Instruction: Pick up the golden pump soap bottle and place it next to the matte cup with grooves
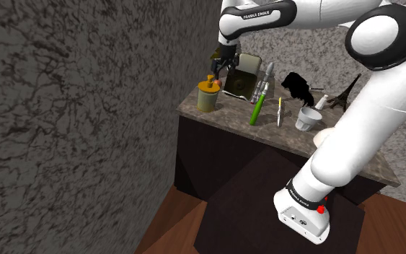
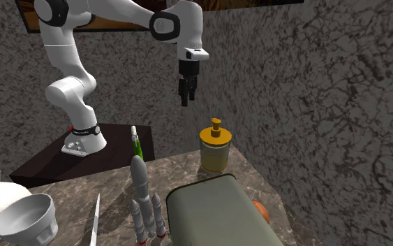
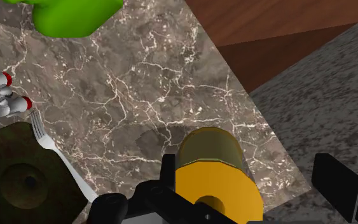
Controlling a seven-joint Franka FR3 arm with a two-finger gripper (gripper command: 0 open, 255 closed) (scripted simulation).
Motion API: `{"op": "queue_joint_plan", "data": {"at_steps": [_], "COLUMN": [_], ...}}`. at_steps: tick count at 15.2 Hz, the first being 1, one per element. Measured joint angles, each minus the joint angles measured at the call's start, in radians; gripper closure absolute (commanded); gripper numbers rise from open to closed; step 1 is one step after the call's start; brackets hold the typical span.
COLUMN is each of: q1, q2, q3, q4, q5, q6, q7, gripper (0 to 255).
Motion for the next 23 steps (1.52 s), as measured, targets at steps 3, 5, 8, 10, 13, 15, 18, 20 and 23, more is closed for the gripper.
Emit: {"op": "queue_joint_plan", "data": {"at_steps": [3, 5, 8, 10, 13, 15, 18, 20, 23], "q1": [-0.005, -0.006, -0.017, -0.02, -0.024, -0.026, -0.029, -0.029, -0.029], "q2": [0.114, 0.196, 0.323, 0.367, 0.386, 0.394, 0.404, 0.404, 0.404], "q3": [-0.003, -0.004, -0.008, -0.008, -0.01, -0.01, -0.011, -0.011, -0.011], "q4": [0.109, 0.191, 0.338, 0.384, 0.375, 0.361, 0.346, 0.342, 0.341], "q5": [-0.002, -0.002, 0.0, 0.0, 0.0, 0.0, 0.0, 0.0, 0.0], "q6": [0.008, 0.01, -0.005, -0.005, 0.024, 0.046, 0.071, 0.076, 0.077], "q7": [-0.01, -0.013, -0.03, -0.034, -0.036, -0.035, -0.035, -0.035, -0.034], "gripper": [0, 0, 0, 0, 0, 0, 0, 0, 0]}}
